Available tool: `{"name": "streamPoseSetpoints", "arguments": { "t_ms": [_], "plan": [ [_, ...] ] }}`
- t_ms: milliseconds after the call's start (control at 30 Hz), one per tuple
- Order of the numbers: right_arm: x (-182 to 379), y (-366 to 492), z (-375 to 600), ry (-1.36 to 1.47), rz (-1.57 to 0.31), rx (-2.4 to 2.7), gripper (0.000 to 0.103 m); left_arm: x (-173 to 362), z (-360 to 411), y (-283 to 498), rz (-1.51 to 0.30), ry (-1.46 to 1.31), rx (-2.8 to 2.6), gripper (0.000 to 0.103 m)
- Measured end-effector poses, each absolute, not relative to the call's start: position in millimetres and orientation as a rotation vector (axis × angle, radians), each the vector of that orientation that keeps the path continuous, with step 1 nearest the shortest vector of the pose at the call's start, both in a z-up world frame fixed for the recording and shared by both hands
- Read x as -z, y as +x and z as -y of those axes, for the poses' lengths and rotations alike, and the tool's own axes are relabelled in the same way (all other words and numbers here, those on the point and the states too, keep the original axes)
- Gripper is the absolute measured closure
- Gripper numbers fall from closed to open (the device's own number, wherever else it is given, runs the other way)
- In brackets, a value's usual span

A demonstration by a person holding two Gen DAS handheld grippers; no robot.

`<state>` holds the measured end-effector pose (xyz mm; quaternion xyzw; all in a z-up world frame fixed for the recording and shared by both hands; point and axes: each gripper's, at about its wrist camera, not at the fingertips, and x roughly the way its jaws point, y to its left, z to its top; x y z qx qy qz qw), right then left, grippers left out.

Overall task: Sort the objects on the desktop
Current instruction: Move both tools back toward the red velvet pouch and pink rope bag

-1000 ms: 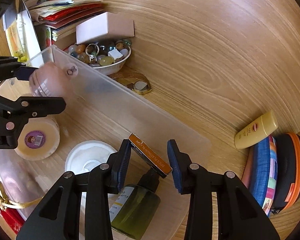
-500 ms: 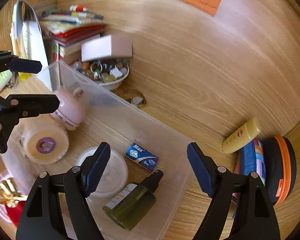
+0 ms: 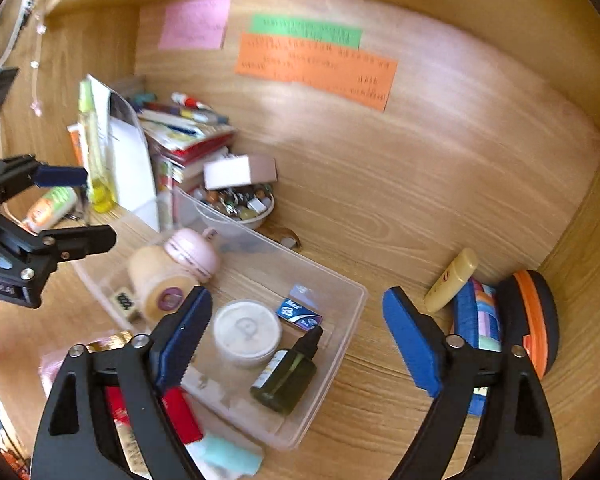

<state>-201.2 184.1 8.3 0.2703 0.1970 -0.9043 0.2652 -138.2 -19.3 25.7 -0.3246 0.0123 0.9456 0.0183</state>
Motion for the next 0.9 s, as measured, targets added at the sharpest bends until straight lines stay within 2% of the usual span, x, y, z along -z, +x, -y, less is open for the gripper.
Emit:
{"name": "streamPoseSetpoints", "arguments": {
  "t_ms": [300, 900],
  "plan": [
    [-8, -155, -183, 0.664, -0.541, 2.388, 0.011, -20, 26, -101, -0.032, -1.004, -2.966, 0.005],
    [58, -131, -150, 0.820, -0.523, 2.279, 0.011, 22, 29, -51, 0.044, -1.099, -2.923, 0.005]
  ]
}}
